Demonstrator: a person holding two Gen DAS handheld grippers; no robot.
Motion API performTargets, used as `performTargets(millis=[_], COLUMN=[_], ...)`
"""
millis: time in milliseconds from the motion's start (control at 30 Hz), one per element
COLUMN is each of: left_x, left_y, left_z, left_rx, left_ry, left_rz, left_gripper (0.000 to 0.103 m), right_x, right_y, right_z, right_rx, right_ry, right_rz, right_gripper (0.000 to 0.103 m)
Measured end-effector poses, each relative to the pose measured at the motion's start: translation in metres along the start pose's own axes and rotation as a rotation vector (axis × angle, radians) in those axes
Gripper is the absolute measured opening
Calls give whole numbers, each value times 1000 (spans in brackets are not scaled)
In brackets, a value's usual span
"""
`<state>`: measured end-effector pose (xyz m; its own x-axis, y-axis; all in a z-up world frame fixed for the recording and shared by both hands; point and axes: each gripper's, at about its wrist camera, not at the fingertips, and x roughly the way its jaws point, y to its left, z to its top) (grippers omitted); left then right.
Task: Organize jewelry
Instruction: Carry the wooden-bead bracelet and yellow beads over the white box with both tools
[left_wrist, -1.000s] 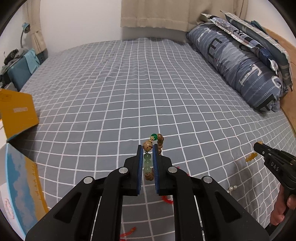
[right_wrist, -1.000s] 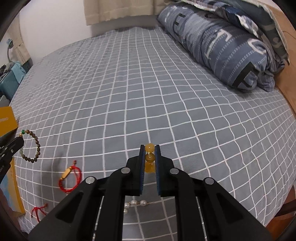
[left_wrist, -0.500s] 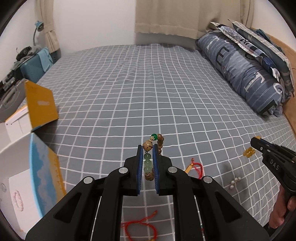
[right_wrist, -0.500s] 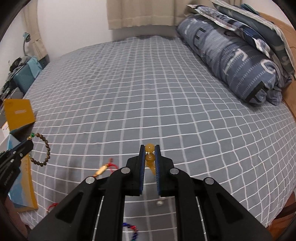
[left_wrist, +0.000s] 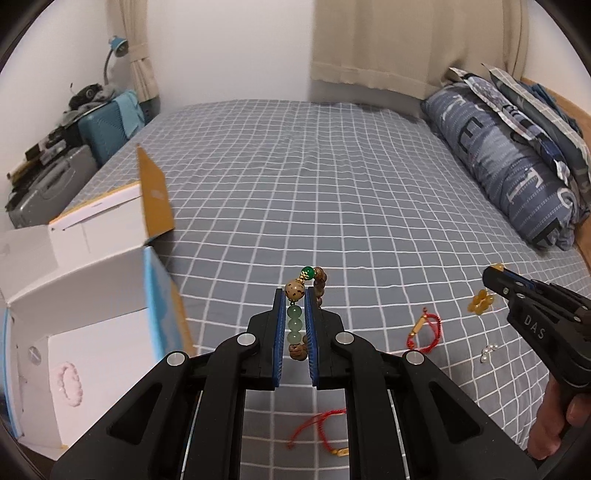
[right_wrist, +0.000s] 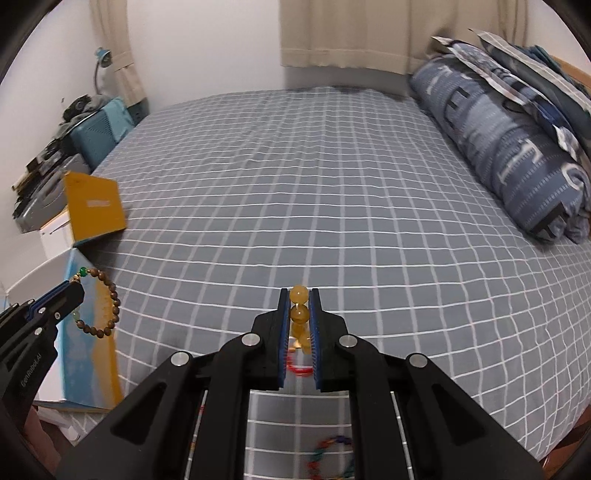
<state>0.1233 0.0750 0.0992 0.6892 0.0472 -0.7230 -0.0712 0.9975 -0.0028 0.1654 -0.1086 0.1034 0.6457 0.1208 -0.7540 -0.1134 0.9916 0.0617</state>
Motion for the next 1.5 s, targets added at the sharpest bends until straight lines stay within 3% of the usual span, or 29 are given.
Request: performTargets(millis=[600, 1033, 1300, 1500], left_x=[-45, -55, -62, -52], left_y=[86, 167, 220, 244], left_z=[-12, -37, -53, -76], left_rx=[-80, -175, -246, -285], left_ry=[-49, -32, -32, 17], left_rz=[51, 167, 224, 260], left_gripper=[10, 10, 10, 10], right_x=[-15, -20, -23, -8], right_y=[128, 230, 284, 324], right_z=[-3, -13, -31, -55], right_rx=[-125, -243, -310, -372], right_ry=[-22, -34, -58, -12], right_rz=[107, 210, 282, 303], right_gripper=[9, 9, 9, 9])
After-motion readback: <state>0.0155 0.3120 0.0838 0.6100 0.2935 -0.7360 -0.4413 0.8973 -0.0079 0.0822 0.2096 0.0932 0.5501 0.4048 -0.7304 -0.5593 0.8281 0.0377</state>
